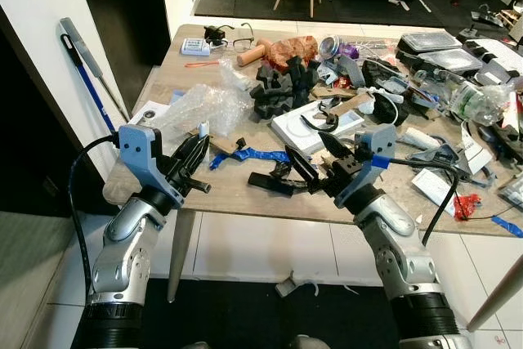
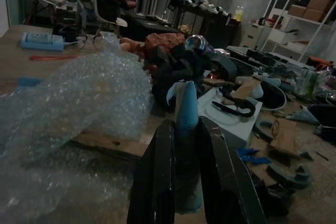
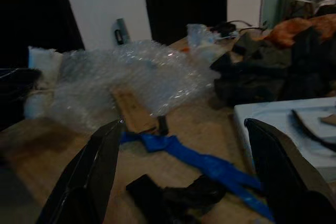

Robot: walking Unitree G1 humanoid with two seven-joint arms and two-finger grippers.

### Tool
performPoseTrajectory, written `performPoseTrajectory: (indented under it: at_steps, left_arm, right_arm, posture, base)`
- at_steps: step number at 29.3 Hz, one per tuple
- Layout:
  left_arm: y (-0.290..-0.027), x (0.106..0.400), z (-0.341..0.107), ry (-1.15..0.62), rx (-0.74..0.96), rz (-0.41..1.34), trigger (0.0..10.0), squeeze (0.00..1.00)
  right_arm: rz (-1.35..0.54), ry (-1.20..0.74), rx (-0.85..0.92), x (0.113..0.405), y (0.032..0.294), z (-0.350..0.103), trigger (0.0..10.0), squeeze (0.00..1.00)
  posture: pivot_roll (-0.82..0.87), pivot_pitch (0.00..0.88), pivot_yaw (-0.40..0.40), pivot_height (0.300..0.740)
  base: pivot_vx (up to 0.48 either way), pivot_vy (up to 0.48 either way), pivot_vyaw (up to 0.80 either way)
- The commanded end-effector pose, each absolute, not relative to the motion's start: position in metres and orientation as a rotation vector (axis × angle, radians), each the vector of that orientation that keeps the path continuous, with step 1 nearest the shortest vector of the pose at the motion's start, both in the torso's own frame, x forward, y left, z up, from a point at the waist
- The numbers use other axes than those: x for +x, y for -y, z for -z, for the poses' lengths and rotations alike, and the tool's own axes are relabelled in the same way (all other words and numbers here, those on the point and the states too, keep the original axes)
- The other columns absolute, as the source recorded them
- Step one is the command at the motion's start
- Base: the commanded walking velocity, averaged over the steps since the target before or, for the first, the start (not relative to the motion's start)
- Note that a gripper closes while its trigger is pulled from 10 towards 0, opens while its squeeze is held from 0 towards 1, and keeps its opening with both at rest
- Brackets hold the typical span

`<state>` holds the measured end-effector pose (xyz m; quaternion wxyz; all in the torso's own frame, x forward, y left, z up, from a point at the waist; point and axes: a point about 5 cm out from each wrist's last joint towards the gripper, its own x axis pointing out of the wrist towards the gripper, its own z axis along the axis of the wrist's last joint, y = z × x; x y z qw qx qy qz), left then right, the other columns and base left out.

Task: Picking trash to rubbish bin

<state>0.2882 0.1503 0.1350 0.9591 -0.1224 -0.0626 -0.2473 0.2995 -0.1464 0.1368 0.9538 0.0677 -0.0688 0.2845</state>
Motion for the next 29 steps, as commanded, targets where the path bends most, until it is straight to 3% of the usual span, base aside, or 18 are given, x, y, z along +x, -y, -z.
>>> performPoseTrajectory:
  at_steps: [1, 29]
  left_arm:
    - [-0.1495, 0.2890, -0.1333, 0.120, -0.241, 0.518, 10.0, 0.00]
    - [-0.1465, 0.2897, -0.1317, 0.117, -0.234, 0.544, 10.0, 0.00]
  right_arm:
    - [-0.591, 0.138, 0.126, 0.2997, 0.1465, -0.1363, 10.0, 0.00]
    - [-0.600, 0.115, 0.114, 0.3013, 0.1452, -0.1320, 10.0, 0.00]
  posture:
    - [-0.01, 0.000, -0.001, 0.740]
    - [-0.01, 0.000, -0.002, 0.740]
  base:
    - [-0.315, 0.000, 0.00]
    - [-0.345, 0.000, 0.00]
